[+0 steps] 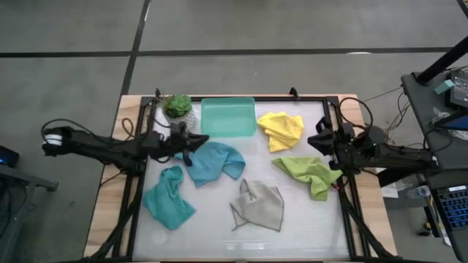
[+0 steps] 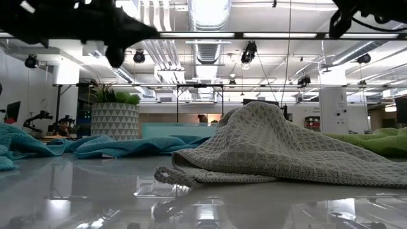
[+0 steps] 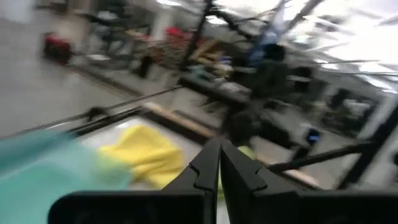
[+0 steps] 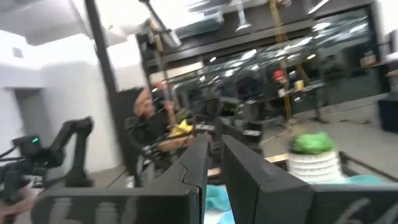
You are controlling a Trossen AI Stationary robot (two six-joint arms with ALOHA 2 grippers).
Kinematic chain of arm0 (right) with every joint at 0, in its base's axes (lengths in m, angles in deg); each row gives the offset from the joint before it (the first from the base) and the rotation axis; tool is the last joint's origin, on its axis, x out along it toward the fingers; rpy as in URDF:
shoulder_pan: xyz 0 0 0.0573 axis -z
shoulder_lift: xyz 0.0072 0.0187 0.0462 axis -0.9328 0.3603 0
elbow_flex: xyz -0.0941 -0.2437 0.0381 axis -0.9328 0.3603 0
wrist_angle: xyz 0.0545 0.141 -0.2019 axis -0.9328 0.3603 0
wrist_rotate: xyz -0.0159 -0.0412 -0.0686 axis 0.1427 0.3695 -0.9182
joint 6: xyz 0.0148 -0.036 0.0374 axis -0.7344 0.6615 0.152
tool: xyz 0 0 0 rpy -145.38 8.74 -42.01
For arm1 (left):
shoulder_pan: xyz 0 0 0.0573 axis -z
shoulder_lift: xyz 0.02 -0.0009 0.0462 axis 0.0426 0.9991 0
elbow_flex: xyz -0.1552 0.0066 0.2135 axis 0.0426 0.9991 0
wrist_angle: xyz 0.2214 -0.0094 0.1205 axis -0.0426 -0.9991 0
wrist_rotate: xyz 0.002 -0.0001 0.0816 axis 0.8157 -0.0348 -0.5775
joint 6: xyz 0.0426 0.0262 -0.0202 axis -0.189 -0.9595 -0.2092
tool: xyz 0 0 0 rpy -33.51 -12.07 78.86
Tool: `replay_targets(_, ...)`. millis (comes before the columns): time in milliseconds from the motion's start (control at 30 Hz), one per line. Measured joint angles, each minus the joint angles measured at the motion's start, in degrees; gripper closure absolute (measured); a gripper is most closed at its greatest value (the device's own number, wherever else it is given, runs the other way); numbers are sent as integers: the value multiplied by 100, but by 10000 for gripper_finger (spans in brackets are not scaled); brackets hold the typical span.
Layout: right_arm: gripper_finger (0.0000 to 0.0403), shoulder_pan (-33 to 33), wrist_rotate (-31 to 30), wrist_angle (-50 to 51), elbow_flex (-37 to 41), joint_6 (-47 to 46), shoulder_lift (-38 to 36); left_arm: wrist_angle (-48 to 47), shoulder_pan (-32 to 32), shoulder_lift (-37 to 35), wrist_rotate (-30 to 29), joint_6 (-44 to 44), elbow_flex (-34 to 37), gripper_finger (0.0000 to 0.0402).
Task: Fold microfiber towels
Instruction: Fold the gray microfiber cloth
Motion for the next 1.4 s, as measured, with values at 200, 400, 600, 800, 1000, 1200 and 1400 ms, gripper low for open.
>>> replay_targets(200, 365, -540, 4, 74, -566, 70, 754, -39, 226, 913, 671, -296, -668, 402)
replay_targets(400, 365, -1226, 0, 396, -1068, 90, 1420, -131, 613, 1499, 680, -305, -1292, 402)
replay_targets(600, 365, -1937, -47, 871, -1545, -241, 2079, -572, 1038, 1745, 680, -305, -1653, 402)
replay_targets(800, 365, -2646, -56, 1416, -1947, -711, 2784, -673, 1590, 1987, 424, -305, -1844, 402)
replay_targets(1000, 365, -3318, -435, 1857, -2360, -1377, 3482, -668, 2052, 2428, -76, -518, -2106, 402)
replay_targets(1200, 365, -4125, -902, 1763, -2504, -2144, 4176, -711, 2464, 3280, -185, -1169, -2536, 402)
replay_targets(1400, 365, -5045, -1689, 1883, -2684, -2646, 4945, -888, 2875, 4049, -261, -1553, -3250, 402)
